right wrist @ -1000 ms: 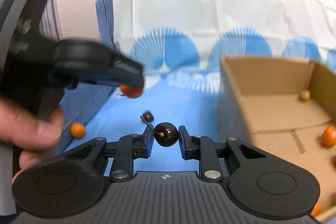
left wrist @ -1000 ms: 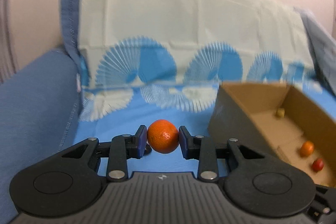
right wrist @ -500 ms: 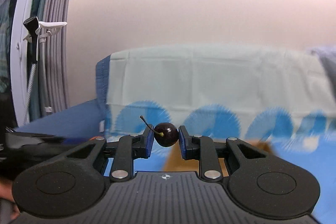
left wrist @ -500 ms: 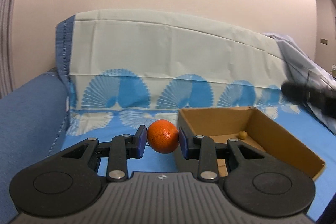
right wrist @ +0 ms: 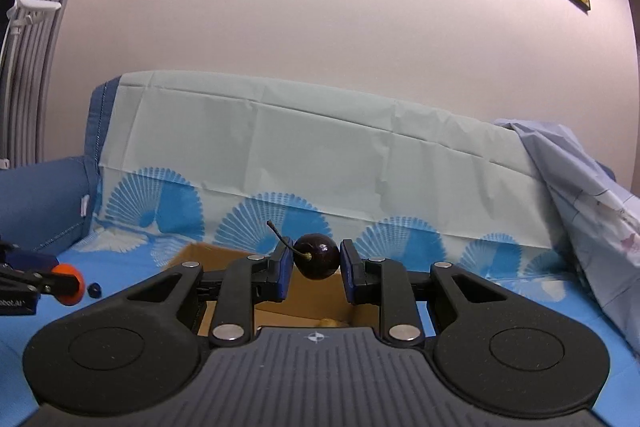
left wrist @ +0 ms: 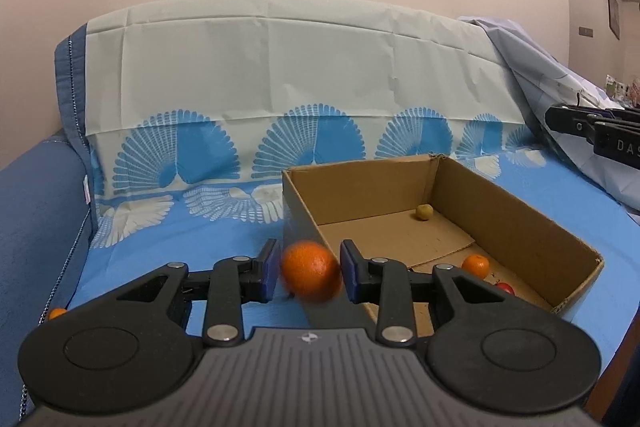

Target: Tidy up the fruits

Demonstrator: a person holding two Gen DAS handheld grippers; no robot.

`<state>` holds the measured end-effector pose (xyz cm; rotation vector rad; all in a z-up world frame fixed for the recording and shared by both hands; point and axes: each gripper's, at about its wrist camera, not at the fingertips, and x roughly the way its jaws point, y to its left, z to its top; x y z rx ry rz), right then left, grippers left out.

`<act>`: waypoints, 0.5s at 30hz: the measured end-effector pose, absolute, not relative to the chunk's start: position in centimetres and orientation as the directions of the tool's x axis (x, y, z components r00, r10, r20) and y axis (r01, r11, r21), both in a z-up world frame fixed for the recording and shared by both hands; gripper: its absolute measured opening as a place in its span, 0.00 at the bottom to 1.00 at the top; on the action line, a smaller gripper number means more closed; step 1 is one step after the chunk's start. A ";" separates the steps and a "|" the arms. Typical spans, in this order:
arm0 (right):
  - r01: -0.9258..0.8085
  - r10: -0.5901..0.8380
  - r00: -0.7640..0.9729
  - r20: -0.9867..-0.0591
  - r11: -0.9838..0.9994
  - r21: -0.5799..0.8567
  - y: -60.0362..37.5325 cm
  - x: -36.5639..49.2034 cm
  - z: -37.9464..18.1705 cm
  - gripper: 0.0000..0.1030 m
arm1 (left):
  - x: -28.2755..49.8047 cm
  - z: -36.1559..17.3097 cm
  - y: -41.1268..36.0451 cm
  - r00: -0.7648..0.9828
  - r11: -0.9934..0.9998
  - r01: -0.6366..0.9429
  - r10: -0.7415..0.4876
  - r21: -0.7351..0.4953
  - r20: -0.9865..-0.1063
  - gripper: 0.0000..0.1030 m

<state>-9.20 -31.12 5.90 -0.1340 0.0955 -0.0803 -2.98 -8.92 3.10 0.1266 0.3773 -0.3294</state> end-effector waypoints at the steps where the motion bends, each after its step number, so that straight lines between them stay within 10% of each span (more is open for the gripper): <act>1: 0.072 -0.085 0.992 -0.091 0.988 -0.137 -31.1 -9.1 5.8 0.25 | -2.9 3.1 -8.9 0.878 0.940 0.337 -0.291 0.058 -0.381 0.33; 11: 0.070 -0.080 0.993 -0.088 0.992 -0.104 -30.9 -8.5 6.1 0.26 | 0.1 2.0 -7.4 0.824 0.962 0.268 -0.256 -0.050 -0.505 0.30; 15: 0.068 -0.077 0.993 -0.094 0.993 -0.093 -30.8 -8.3 6.0 0.26 | 3.7 0.2 -3.2 0.711 0.946 0.121 -0.295 -0.301 -0.639 0.32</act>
